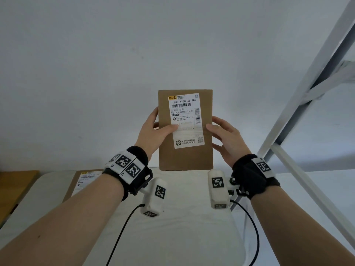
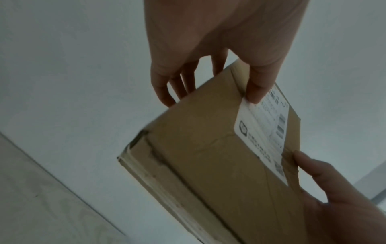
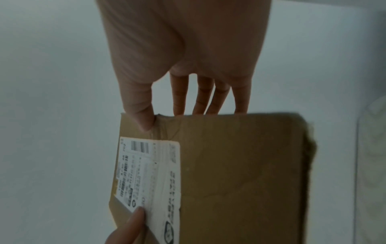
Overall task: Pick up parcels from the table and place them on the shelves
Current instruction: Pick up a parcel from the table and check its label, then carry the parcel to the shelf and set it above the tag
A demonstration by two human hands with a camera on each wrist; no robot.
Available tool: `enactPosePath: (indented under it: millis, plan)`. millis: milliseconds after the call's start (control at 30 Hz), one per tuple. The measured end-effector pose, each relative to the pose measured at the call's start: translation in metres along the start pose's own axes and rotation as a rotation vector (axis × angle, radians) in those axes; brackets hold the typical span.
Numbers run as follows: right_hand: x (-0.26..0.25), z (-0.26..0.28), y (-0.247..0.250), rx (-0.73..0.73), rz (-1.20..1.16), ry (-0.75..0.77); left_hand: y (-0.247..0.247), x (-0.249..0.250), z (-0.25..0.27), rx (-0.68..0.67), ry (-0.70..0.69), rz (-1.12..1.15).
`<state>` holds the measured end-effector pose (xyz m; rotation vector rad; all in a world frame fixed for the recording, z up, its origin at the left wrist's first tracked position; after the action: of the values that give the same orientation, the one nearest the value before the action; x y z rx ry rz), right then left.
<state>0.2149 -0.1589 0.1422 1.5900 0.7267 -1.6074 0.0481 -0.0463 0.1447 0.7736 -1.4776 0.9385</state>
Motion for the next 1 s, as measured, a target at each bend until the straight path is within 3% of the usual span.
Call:
enactPosePath:
  millis: [367, 700, 1000]
  plan:
    - [-0.001, 0.071, 0.012, 0.135, 0.042, 0.069, -0.013, 0.009, 0.043, -0.15, -0.051, 0.027]
    - [0.005, 0.211, 0.009, 0.455, 0.092, 0.098, -0.023, 0.011, 0.143, -0.334, -0.07, 0.137]
    - [-0.007, 0.342, 0.067, 0.768, 0.099, 0.13, -0.092, 0.03, 0.242, -0.631, -0.072, 0.199]
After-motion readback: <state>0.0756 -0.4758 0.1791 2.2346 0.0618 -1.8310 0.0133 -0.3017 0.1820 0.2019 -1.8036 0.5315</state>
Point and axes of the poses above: each hand's wrist, its own z-axis away from the middle knuckle, its own y-axis out of the back of the hand, x = y × z, the point moved 3 cm from there along -z, towards the middle knuckle, and after that the axes turned 12 degrees about z, right-handed, at the moved point
